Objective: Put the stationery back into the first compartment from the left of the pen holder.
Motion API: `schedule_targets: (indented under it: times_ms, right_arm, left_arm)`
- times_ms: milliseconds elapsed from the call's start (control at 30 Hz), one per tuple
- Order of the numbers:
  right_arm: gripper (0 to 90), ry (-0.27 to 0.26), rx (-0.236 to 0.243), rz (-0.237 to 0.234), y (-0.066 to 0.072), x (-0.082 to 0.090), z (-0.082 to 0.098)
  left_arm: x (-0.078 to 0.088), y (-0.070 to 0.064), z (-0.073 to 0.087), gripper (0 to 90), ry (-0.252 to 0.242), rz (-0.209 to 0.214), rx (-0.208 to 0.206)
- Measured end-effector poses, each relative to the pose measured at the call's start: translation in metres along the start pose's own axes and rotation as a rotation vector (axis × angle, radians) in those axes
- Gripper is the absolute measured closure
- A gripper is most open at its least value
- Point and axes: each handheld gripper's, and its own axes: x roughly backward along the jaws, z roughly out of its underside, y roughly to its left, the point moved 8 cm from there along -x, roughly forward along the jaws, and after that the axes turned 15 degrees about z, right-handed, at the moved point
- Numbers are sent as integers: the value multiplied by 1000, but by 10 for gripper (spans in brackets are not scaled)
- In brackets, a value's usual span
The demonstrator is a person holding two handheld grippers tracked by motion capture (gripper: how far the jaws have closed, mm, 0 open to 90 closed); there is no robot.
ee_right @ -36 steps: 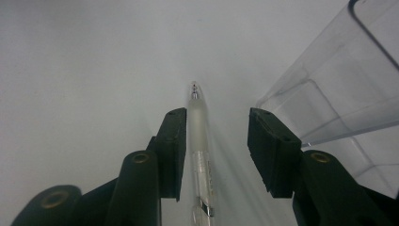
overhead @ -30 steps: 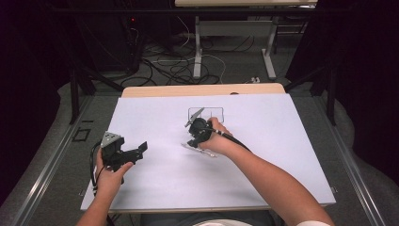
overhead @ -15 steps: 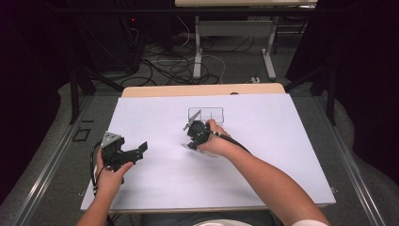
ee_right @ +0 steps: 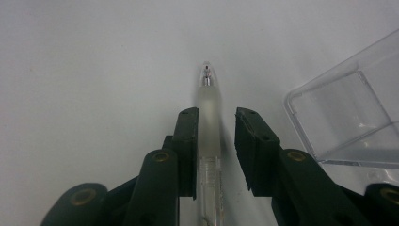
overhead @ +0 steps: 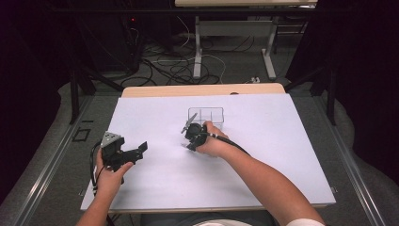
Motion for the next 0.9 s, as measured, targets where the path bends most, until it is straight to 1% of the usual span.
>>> schedule_targets:
  times_ms: [67,100,133,200,233,333,433,467,533,567,633,667,733,800,833,900]
  right_arm:
    - [706,1,3,4,0,-1,0]
    - [707,3,4,-4,2,-2,0]
    - [713,5,14,5,2,-2,0]
    - [716,2,18,-1,3,-2,-1]
    - [720,2,31,6,3,-3,-2]
    - [728,1,44,17,4,-4,-3]
    - [729,2,45,16,5,-5,-4]
    - [732,5,58,25,5,-6,-4]
    - [736,12,55,25,7,-7,-5]
    - [738,9,65,25,6,-7,-6]
    - [740,8,64,28,6,-8,-6]
    - [747,16,52,23,8,-7,-7]
    - [754,16,63,26,7,-8,-8]
    - [757,16,62,25,7,-8,-8]
    - [758,16,70,32,6,-9,-8]
    - [776,30,54,29,8,-8,-8]
  left_arm:
    - [0,0,0,13,3,1,0]
    - [0,0,0,13,2,1,-1]
    - [0,0,0,13,2,1,-1]
    - [0,0,0,13,-2,1,3]
    - [0,0,0,13,0,1,3]
    - [0,0,0,13,-2,0,2]
    - [0,0,0,13,-1,1,3]
    - [0,0,0,13,-2,1,4]
    - [0,0,0,13,-1,1,4]
    - [0,0,0,13,-1,1,4]
    - [0,0,0,13,-2,1,4]
    - [0,0,0,13,0,1,3]
    - [0,0,0,13,-2,1,4]
    - [0,0,0,13,-1,2,3]
    - [0,0,0,13,0,2,3]
    - [0,0,0,13,-2,1,0]
